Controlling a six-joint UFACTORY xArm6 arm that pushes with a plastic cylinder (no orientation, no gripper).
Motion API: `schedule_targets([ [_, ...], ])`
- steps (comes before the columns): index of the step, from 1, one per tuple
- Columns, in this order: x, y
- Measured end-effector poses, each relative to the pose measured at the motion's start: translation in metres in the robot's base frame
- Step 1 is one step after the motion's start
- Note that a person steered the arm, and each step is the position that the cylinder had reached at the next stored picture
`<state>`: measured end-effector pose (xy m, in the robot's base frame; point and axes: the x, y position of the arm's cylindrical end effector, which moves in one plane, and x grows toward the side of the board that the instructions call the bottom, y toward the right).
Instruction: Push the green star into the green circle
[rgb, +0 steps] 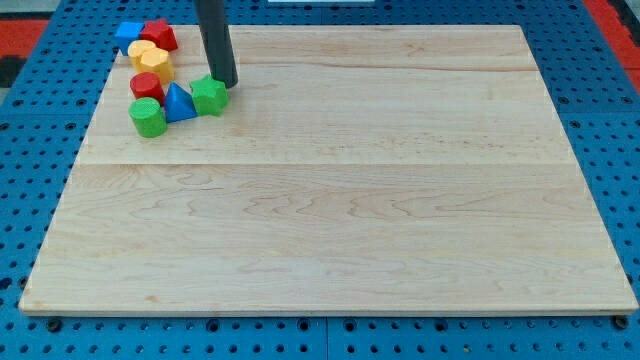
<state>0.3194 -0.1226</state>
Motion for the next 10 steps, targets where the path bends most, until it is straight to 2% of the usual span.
schedule_targets([
  [4,0.073,-0.014],
  [6,0.075,-0.035],
  [8,0.091,-0.027],
  [10,0.090,-0.061],
])
